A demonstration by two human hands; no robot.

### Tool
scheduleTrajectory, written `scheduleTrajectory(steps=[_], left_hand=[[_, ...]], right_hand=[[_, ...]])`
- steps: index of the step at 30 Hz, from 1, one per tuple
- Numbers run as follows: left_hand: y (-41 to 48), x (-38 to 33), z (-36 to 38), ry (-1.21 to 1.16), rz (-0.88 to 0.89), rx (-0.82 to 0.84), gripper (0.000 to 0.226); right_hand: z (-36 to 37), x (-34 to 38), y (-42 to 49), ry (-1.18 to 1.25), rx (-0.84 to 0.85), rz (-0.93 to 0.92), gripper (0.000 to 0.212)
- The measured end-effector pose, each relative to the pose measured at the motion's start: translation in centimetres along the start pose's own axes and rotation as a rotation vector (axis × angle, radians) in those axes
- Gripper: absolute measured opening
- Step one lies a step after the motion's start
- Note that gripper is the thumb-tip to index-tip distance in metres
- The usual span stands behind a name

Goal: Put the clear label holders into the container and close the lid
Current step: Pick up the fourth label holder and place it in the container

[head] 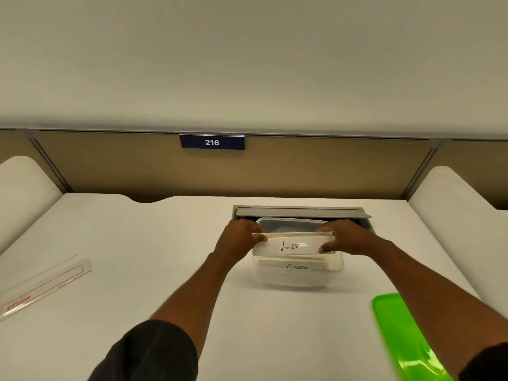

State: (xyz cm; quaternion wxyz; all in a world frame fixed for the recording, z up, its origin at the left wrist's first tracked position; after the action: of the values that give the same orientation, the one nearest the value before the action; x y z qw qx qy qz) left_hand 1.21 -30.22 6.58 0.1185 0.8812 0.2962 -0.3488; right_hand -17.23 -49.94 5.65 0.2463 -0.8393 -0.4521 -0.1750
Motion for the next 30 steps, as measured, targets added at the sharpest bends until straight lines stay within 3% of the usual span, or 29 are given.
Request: scheduleTrajectory(steps=[6, 20, 30], left_hand=[[1.9, -1.7, 3.6, 0.121, 0.010, 0.038, 0.022], [3.4, -1.2, 7.2, 0.470, 0.030, 0.169, 0.021], [3.3, -1.3, 8.7, 0.780, 0.193, 0.210, 0.016]], right_hand=[[-0.1, -2.8, 0.0, -0.088, -0.042, -0.008, 0.051], [3.5, -0.5, 3.2, -0.686, 0.070, -0.211, 0.048], [6.3, -1.4, 3.8, -0.693, 0.174, -0.148, 0.048]])
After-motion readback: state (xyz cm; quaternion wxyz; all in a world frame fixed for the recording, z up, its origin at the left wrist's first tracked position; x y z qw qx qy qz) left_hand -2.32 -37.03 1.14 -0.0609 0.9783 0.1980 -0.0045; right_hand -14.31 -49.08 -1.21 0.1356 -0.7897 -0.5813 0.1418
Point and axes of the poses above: each hand's wrist, its own y-axis towards the middle knuckle, its own z-axis out of the palm, x = y × z, the point moved 7 cm from there along y, towards the middle knuckle, and after that the axes turned 2 degrees about y, right-handed, at the moved point
